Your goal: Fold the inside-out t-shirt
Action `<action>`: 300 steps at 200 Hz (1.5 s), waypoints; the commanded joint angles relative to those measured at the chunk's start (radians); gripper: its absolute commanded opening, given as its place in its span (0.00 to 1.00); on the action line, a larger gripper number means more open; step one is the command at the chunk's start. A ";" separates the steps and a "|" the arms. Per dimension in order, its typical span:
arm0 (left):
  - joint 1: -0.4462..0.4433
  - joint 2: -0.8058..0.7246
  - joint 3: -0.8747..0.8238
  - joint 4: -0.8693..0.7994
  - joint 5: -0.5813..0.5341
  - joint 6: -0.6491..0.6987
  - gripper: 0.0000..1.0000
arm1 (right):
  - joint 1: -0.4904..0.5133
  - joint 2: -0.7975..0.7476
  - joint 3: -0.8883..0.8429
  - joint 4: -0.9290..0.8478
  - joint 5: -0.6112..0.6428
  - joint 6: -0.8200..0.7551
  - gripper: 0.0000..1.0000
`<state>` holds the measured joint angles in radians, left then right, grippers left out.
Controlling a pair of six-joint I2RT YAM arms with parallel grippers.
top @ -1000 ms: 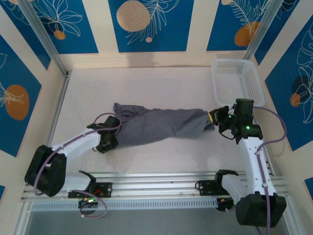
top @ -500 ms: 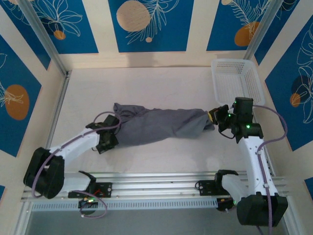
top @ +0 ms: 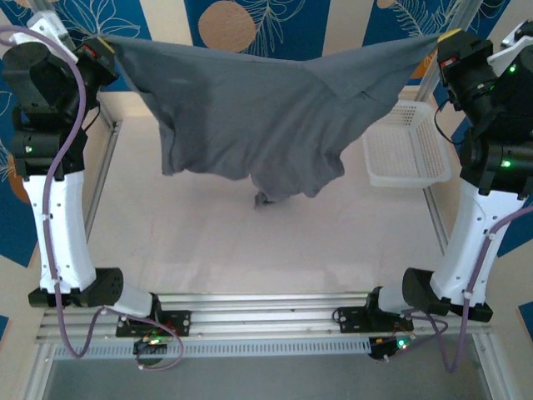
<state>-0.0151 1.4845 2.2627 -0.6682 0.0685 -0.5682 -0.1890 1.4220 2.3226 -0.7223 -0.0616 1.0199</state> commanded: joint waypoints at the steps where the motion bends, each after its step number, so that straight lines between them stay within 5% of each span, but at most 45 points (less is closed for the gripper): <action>1: 0.015 0.034 0.017 0.007 0.212 0.004 0.00 | -0.010 0.043 0.044 -0.007 -0.085 0.001 0.00; 78: 0.023 -0.128 0.060 0.017 0.078 0.131 0.00 | -0.010 0.000 0.191 0.087 -0.059 0.052 0.00; 181: 0.021 -0.189 0.147 0.046 0.104 0.094 0.00 | -0.010 -0.086 0.233 0.204 0.174 -0.046 0.00; 223: 0.022 -0.111 0.048 0.034 0.083 0.123 0.00 | 0.009 0.065 0.240 0.192 0.080 -0.021 0.00; 300: 0.043 0.258 -0.209 0.163 0.008 0.074 0.00 | 0.238 0.601 0.335 0.128 0.112 -0.074 0.00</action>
<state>0.0082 1.6131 2.0804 -0.5907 0.1196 -0.4721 0.0105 1.8774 2.6015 -0.5640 0.0162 0.9482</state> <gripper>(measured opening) 0.042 0.059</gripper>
